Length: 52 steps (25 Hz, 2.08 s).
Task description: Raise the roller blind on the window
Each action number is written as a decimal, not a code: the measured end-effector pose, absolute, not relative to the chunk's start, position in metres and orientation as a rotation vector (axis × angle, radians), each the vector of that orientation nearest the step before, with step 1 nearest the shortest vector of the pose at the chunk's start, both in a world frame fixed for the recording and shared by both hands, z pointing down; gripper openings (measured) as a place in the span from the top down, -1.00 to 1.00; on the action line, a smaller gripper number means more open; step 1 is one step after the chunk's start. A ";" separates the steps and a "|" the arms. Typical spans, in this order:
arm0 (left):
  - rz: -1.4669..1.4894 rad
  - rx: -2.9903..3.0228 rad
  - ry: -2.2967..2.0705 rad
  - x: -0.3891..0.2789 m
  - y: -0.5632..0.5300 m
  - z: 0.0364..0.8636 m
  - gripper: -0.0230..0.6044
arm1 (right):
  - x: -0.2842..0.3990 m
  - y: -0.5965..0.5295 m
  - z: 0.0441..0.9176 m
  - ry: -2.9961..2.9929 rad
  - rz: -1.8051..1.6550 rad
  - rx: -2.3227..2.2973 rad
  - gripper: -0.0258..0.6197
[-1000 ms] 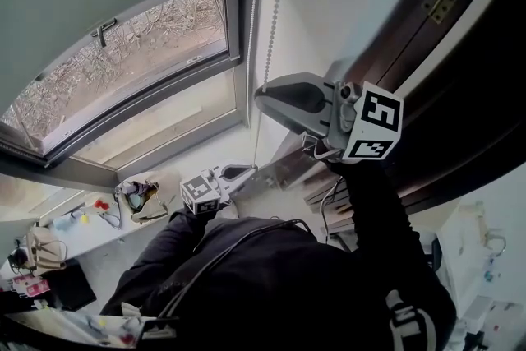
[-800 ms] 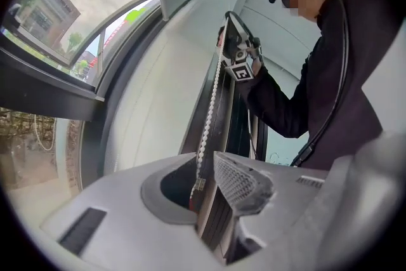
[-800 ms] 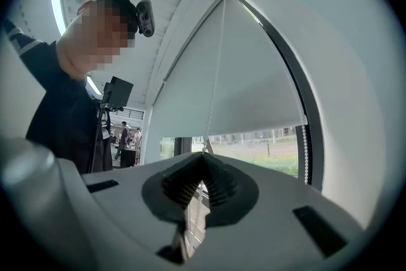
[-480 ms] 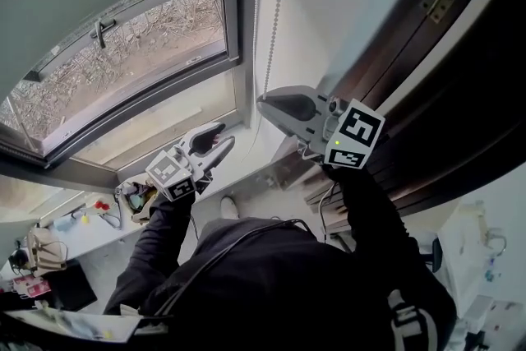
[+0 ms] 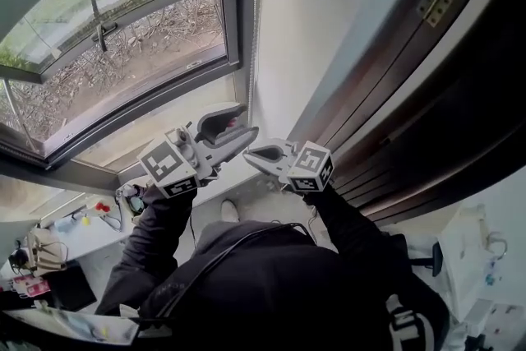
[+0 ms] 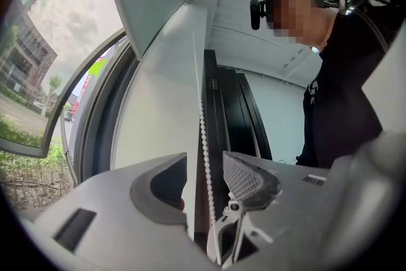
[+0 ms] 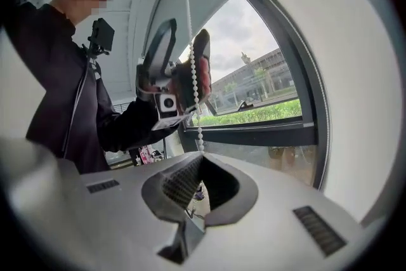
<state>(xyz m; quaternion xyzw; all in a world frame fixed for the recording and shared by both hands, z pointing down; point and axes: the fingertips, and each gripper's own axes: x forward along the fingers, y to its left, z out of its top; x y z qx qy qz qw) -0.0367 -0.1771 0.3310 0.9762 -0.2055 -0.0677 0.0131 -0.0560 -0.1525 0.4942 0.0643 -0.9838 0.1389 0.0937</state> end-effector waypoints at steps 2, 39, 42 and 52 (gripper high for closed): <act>-0.194 3.048 -0.605 -0.030 -0.173 0.325 0.38 | -0.059 -0.145 0.501 -2.914 0.421 0.182 0.90; -0.108 2.931 -0.690 -0.024 -0.181 0.388 0.90 | 0.003 -0.180 0.384 -3.193 0.375 0.183 0.27; -0.001 2.903 -0.670 -0.018 -0.177 0.433 0.90 | 0.004 -0.190 0.341 -3.244 0.285 0.225 0.27; 0.177 2.822 -0.549 -0.001 -0.142 0.567 0.90 | -0.028 -0.191 0.304 -3.221 0.233 0.090 0.33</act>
